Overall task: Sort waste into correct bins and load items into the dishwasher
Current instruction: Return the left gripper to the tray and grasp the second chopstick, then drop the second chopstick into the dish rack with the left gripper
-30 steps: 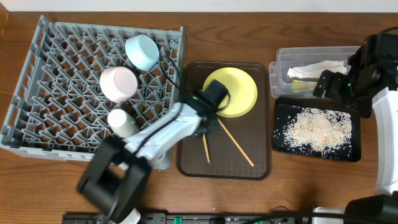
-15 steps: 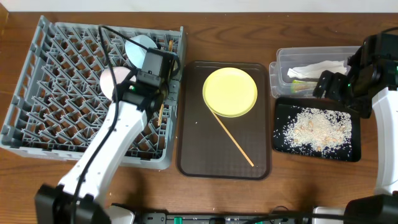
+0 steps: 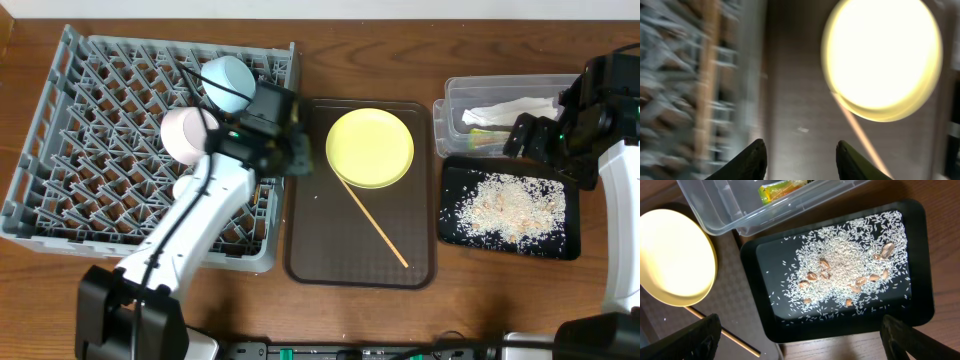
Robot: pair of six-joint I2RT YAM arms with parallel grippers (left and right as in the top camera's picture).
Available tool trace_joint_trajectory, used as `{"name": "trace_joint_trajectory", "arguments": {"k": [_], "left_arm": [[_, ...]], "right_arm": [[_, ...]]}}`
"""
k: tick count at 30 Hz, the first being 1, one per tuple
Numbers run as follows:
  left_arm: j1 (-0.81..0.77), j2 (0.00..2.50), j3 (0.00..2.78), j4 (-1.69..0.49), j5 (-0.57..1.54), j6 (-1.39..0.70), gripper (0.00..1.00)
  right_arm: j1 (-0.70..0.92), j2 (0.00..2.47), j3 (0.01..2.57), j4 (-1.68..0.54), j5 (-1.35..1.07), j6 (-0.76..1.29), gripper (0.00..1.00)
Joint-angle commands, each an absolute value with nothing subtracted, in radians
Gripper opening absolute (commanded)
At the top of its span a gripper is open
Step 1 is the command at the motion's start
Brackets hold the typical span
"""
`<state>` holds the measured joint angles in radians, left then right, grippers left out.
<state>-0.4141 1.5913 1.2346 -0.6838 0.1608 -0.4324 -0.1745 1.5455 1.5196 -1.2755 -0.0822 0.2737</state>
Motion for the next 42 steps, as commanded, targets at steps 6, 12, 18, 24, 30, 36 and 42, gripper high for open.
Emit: {"name": "trace_joint_trajectory", "arguments": {"k": [6,12,18,24,30,36,42], "left_arm": [[-0.733,1.678,1.200,-0.638,0.002,-0.950,0.48],[-0.825,1.828,1.200,-0.572,0.011,-1.053,0.48],[-0.854,1.903,1.201,-0.519,0.010,-1.053,0.48],[-0.856,1.951,1.201,-0.517,0.010,-1.053,0.48],[-0.856,1.954,1.201,-0.574,0.006,-1.052,0.29],[-0.825,1.954,1.201,-0.677,-0.024,-1.053,0.13],[-0.725,1.951,1.204,-0.688,-0.039,-0.997,0.08]], "right_arm": [[-0.186,1.543,1.534,-1.279,-0.088,0.261,0.99],[-0.187,1.543,1.534,-1.284,-0.105,0.260,0.99],[-0.186,1.543,1.534,-1.284,-0.106,0.261,0.99],[-0.186,1.543,1.534,-1.284,-0.106,0.261,0.99],[-0.186,1.543,1.534,-1.286,-0.106,0.261,0.99],[-0.186,1.543,1.534,-1.288,-0.106,0.261,0.99],[-0.187,1.543,1.534,-1.294,-0.106,0.260,0.99]]}}
